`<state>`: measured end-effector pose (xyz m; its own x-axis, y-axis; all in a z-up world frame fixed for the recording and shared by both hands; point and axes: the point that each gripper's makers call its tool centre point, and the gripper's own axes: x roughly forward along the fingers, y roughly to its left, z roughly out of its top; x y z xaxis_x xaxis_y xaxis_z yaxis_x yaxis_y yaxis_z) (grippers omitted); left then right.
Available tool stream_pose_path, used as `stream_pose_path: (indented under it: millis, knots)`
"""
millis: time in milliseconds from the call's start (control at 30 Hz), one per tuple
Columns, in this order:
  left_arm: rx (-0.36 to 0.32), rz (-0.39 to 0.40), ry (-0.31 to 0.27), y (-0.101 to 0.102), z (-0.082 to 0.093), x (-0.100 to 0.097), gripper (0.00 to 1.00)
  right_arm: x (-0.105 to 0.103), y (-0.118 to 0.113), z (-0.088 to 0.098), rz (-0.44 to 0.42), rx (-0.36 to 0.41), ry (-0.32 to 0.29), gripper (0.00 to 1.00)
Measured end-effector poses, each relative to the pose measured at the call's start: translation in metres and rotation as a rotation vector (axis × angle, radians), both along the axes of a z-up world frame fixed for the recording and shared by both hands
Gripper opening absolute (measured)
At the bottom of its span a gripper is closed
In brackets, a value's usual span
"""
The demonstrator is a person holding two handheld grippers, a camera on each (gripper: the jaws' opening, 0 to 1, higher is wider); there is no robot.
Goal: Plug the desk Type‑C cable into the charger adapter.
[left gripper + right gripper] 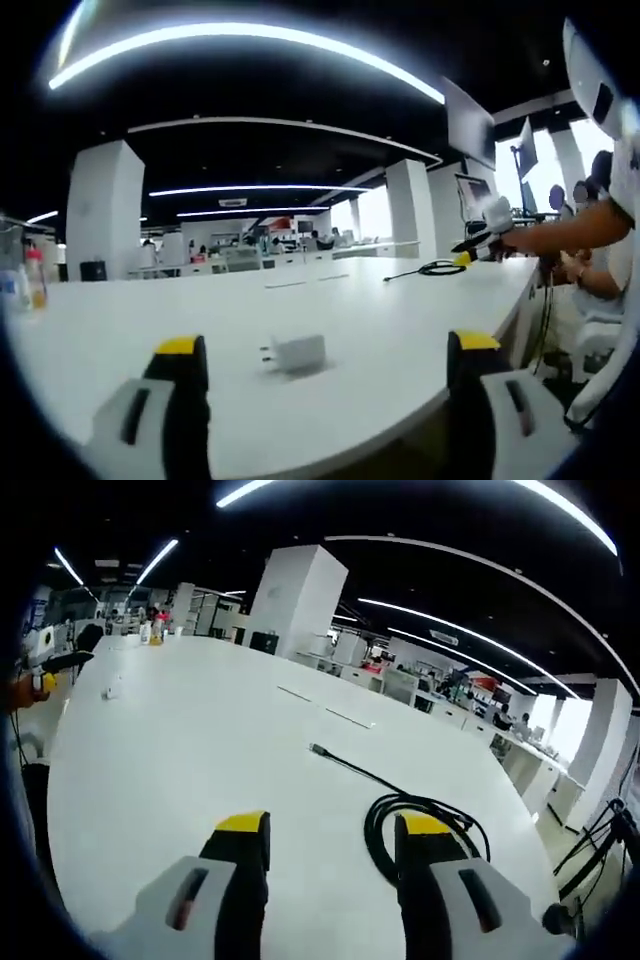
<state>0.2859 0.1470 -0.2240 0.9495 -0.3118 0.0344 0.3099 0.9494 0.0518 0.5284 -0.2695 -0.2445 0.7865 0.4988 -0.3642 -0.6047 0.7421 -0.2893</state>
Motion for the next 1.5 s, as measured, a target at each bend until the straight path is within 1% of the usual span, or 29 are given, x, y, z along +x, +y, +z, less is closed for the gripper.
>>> stream_pose_path:
  millis: [67, 133, 233, 267, 333, 367, 433, 467, 533, 600, 633, 667, 700, 833, 900, 967, 1000, 1067, 1167, 1233, 1300, 1400, 1433, 1500]
  knots:
    - [-0.001, -0.003, 0.000, 0.000, 0.000, 0.000, 1.00, 0.004, -0.003, -0.003, -0.001, -0.021, 0.030, 0.49]
    - [-0.002, -0.004, 0.000, -0.001, 0.000, 0.000, 1.00, 0.004, -0.001, -0.005, 0.000, -0.028, 0.040, 0.47]
    - [-0.002, -0.004, 0.001, -0.001, 0.000, 0.000, 1.00, 0.004, -0.001, -0.006, 0.002, -0.036, 0.052, 0.40]
    - [-0.003, -0.005, 0.003, -0.001, 0.000, 0.000, 1.00, 0.006, 0.000, -0.009, 0.008, -0.047, 0.075, 0.37]
    - [-0.005, -0.005, 0.003, -0.001, -0.001, 0.000, 1.00, 0.005, 0.005, -0.020, 0.034, -0.028, 0.177, 0.28]
    - [-0.003, -0.004, 0.002, -0.001, 0.000, 0.000, 1.00, 0.008, 0.000, -0.024, 0.035, -0.046, 0.211, 0.27]
    - [0.008, -0.004, 0.003, -0.001, 0.000, -0.001, 1.00, 0.023, -0.011, -0.025, 0.030, -0.090, 0.193, 0.28]
    - [0.011, -0.004, 0.003, -0.001, 0.000, -0.001, 1.00, 0.025, -0.012, -0.025, 0.028, -0.090, 0.196, 0.28]
    - [0.022, -0.003, 0.002, -0.002, 0.000, -0.001, 1.00, 0.023, -0.009, -0.024, 0.021, -0.093, 0.203, 0.27]
    - [0.024, -0.003, 0.002, -0.002, 0.000, -0.002, 1.00, 0.023, -0.009, -0.024, 0.020, -0.094, 0.203, 0.23]
    - [0.025, -0.003, 0.002, -0.002, -0.001, -0.002, 1.00, 0.030, -0.017, -0.028, 0.015, -0.126, 0.230, 0.22]
    - [0.025, -0.003, 0.003, -0.002, -0.001, -0.002, 1.00, 0.032, -0.018, -0.030, 0.017, -0.136, 0.242, 0.21]
    - [0.025, -0.003, 0.005, -0.002, -0.002, -0.002, 1.00, 0.029, -0.015, -0.032, 0.020, -0.141, 0.255, 0.20]
    - [0.024, -0.001, 0.005, -0.001, -0.002, -0.003, 1.00, 0.030, -0.017, -0.037, 0.022, -0.168, 0.288, 0.16]
    - [0.034, -0.002, -0.023, -0.002, 0.004, -0.005, 1.00, 0.032, -0.019, -0.038, 0.020, -0.166, 0.300, 0.15]
    - [0.038, -0.005, -0.027, -0.002, 0.005, -0.005, 1.00, 0.029, -0.019, -0.040, 0.021, -0.165, 0.316, 0.14]
    - [0.041, -0.004, -0.016, -0.002, 0.004, -0.004, 1.00, 0.027, -0.018, -0.041, 0.024, -0.168, 0.329, 0.14]
    - [0.045, -0.004, -0.016, -0.002, 0.004, -0.004, 1.00, 0.025, -0.018, -0.043, 0.025, -0.176, 0.346, 0.13]
    - [0.043, -0.004, -0.019, -0.002, 0.005, -0.004, 1.00, 0.017, -0.014, -0.044, 0.028, -0.178, 0.357, 0.11]
    - [0.045, -0.002, -0.027, -0.002, 0.006, -0.005, 1.00, 0.017, -0.014, -0.044, 0.031, -0.173, 0.369, 0.10]
    - [0.044, -0.003, -0.027, -0.002, 0.006, -0.005, 1.00, 0.024, -0.017, -0.045, 0.037, -0.175, 0.382, 0.08]
    - [0.049, -0.005, -0.017, -0.003, 0.005, -0.005, 1.00, 0.023, -0.016, -0.046, 0.043, -0.183, 0.393, 0.07]
    - [0.049, -0.006, -0.018, -0.003, 0.005, -0.005, 1.00, 0.027, -0.019, -0.047, 0.044, -0.186, 0.398, 0.07]
    - [0.047, -0.004, -0.018, -0.003, 0.005, -0.004, 1.00, 0.027, -0.019, -0.046, 0.045, -0.184, 0.407, 0.06]
